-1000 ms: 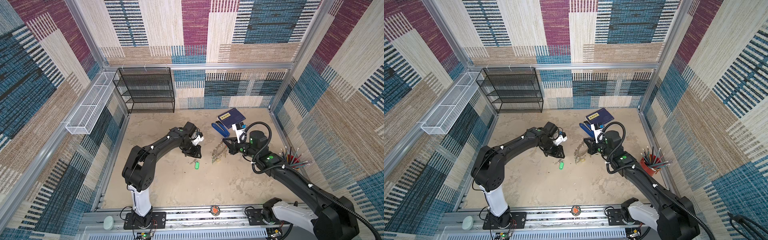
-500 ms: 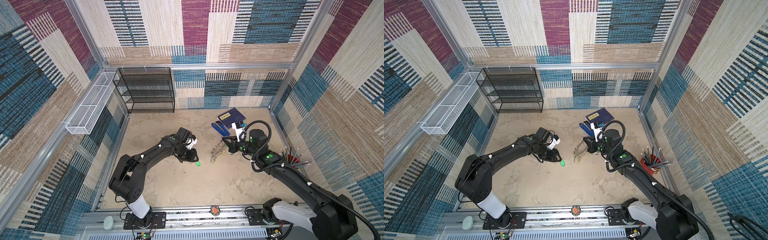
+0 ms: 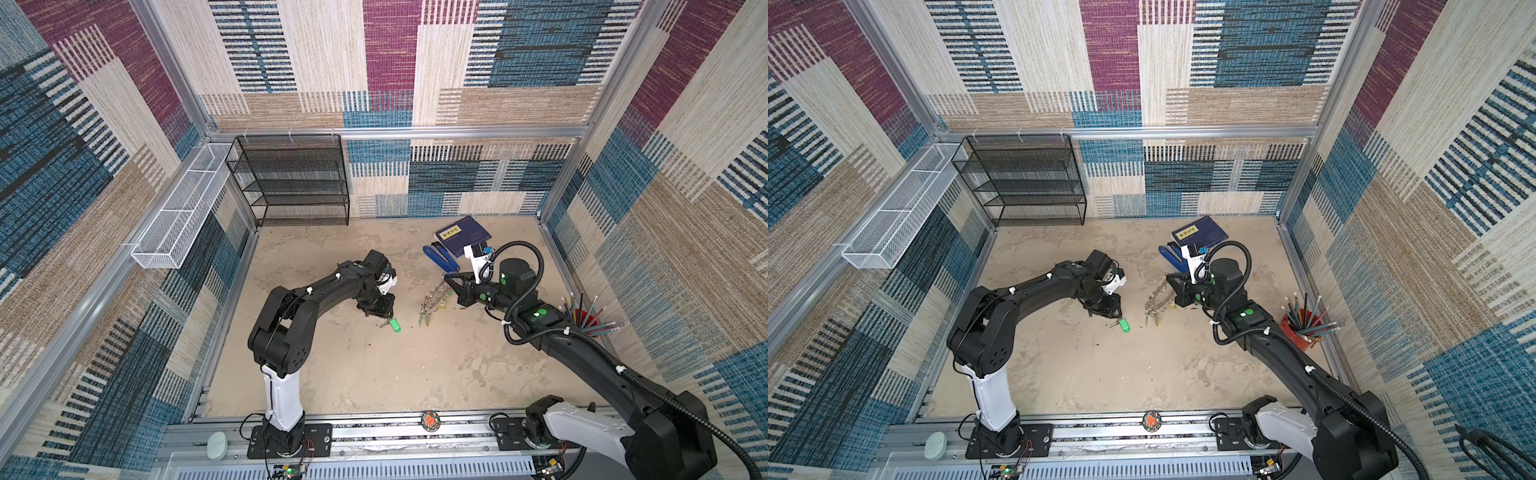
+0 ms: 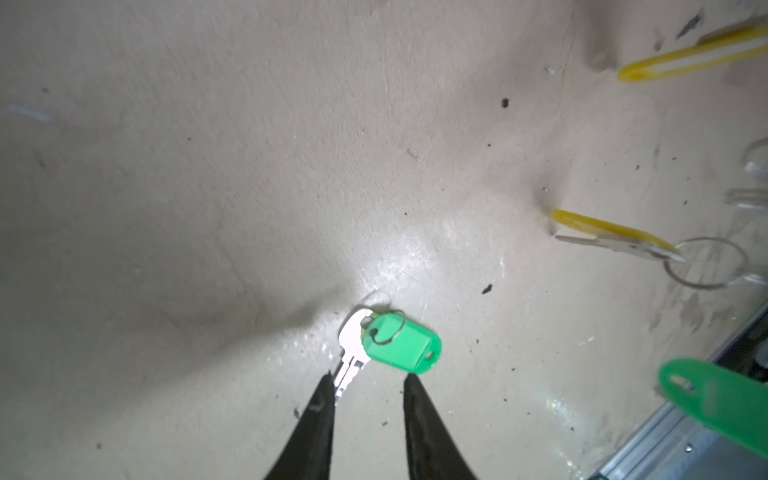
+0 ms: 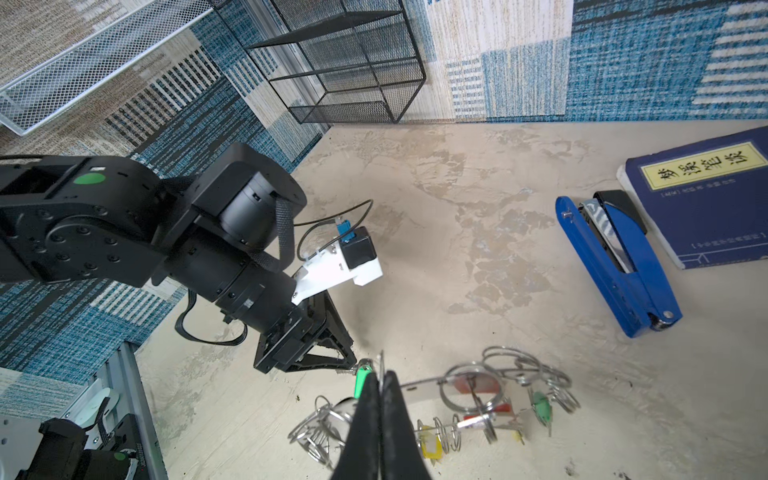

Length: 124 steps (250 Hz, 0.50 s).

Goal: Put the keys on the keyring

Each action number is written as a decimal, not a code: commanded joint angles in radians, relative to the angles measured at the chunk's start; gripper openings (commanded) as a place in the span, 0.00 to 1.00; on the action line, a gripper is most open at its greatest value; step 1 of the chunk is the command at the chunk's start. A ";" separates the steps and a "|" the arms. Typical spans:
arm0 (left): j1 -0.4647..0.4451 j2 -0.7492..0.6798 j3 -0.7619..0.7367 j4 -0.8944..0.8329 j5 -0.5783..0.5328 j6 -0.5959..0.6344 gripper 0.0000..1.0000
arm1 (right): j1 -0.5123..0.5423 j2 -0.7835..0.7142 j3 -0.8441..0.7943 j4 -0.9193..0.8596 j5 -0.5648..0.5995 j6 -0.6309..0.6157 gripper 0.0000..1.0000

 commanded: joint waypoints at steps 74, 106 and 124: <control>0.001 -0.097 -0.128 0.187 0.092 0.344 0.34 | -0.003 -0.010 0.000 0.056 -0.031 0.007 0.00; 0.011 -0.042 -0.058 0.102 0.135 0.367 0.35 | -0.004 -0.025 -0.012 0.062 -0.035 0.013 0.00; 0.010 -0.020 -0.035 0.074 0.154 0.378 0.34 | -0.004 -0.031 -0.012 0.059 -0.034 0.013 0.00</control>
